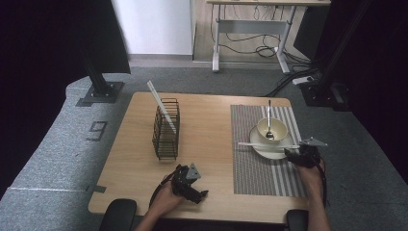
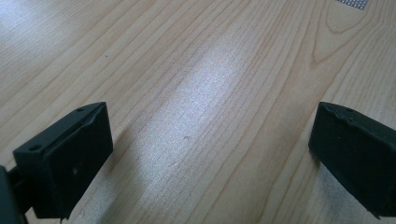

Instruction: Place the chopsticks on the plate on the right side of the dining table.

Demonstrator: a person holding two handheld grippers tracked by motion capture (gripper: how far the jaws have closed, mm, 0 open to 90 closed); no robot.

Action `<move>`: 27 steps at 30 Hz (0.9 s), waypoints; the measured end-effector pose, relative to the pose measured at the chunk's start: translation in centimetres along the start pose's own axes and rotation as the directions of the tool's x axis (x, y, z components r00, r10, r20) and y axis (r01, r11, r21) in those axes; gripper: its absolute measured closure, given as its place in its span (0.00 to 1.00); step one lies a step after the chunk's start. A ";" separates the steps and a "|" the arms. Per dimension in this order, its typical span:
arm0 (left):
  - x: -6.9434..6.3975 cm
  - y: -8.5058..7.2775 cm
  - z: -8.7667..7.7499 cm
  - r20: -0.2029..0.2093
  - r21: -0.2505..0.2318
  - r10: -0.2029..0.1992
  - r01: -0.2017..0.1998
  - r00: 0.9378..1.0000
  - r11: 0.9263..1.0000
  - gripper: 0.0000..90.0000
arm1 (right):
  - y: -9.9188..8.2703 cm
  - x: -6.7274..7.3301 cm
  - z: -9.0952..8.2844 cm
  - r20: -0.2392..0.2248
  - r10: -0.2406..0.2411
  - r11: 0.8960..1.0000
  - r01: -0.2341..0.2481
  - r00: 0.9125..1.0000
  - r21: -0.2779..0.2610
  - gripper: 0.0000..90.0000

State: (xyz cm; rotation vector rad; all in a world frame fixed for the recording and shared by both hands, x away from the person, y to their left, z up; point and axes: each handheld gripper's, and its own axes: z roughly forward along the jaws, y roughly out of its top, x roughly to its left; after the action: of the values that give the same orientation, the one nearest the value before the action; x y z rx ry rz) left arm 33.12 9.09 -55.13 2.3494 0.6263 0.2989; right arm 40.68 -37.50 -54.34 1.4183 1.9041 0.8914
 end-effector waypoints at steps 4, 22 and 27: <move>0.0 0.0 0.0 0.000 0.000 0.000 0.000 1.000 1.000 0.00 | 0.0 0.0 0.0 0.000 0.000 1.000 0.000 1.000 0.000 0.29; 0.0 0.0 0.0 -0.001 -0.001 0.001 -0.001 1.000 1.000 0.00 | 0.0 0.0 0.0 -0.003 0.001 1.000 -0.001 1.000 0.001 0.30; 0.0 0.0 0.0 -0.001 0.000 0.000 0.000 1.000 1.000 0.00 | 0.0 -0.1 0.1 0.004 0.016 1.000 -0.016 1.000 0.007 0.19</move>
State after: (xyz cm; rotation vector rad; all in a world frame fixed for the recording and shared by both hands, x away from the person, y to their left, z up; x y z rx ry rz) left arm 33.11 9.08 -55.13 2.3493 0.6259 0.2998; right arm 40.77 -37.57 -54.41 1.4411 1.8971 0.8893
